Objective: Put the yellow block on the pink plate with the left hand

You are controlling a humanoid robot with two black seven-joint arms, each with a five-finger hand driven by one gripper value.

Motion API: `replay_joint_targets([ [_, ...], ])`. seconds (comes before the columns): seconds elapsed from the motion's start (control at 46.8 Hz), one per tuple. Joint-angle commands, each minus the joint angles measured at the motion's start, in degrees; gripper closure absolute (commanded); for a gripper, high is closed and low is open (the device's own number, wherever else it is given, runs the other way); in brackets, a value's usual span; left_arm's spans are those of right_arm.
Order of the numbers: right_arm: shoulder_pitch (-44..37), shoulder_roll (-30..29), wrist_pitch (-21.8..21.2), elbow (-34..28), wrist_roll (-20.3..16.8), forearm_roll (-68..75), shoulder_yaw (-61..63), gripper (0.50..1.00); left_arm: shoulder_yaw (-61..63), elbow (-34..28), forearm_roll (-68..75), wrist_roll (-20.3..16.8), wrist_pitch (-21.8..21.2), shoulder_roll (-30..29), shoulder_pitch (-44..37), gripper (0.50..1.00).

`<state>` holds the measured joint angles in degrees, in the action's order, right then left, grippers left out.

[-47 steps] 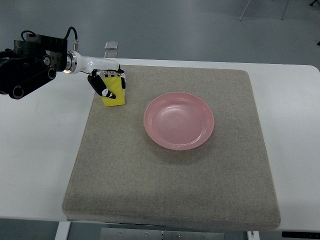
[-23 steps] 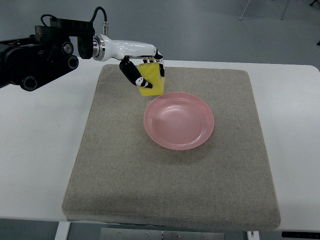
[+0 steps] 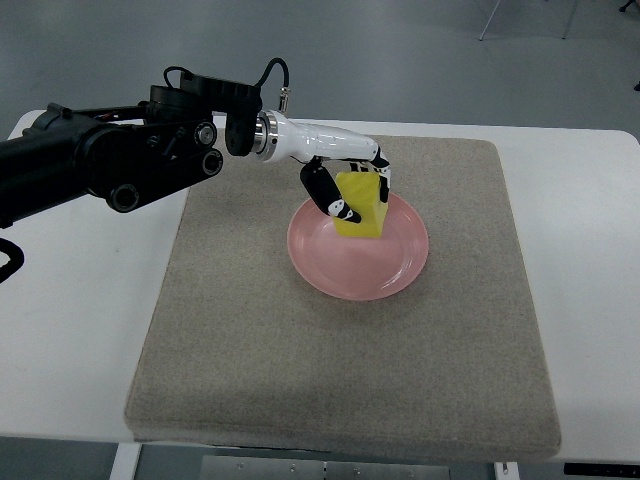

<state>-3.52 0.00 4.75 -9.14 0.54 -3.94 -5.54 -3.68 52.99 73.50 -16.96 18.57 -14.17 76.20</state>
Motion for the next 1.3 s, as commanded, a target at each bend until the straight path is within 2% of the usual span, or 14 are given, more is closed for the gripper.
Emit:
replay_joint_targets([
  [0.0, 0.0, 0.0, 0.0, 0.0, 0.0, 0.0, 0.0, 0.576, 0.6, -0.3, 0.0, 0.2, 0.8, 0.3, -0.3, 0.806],
  [0.342, 0.0, 0.0, 0.0, 0.0, 0.0, 0.0, 0.0, 0.576, 1.7, -3.4, 0.2, 0.5, 1.6, 1.8, -0.3, 0.802],
  [0.598, 0.0, 0.0, 0.0, 0.0, 0.0, 0.0, 0.0, 0.576, 2.7, -3.4, 0.1, 0.4, 1.6, 2.0, -0.5, 0.65],
  [0.812, 0.0, 0.0, 0.0, 0.0, 0.0, 0.0, 0.0, 0.576, 2.8, -3.5, 0.1, 0.4, 1.6, 2.0, -0.5, 0.577],
  [1.153, 0.0, 0.0, 0.0, 0.0, 0.0, 0.0, 0.0, 0.576, 2.0, -3.8, -0.5, 0.3, 1.4, 1.3, -0.2, 0.574],
  [1.282, 0.0, 0.0, 0.0, 0.0, 0.0, 0.0, 0.0, 0.576, 1.8, -6.0, -1.1, 0.3, 1.4, 0.3, 0.2, 0.572],
])
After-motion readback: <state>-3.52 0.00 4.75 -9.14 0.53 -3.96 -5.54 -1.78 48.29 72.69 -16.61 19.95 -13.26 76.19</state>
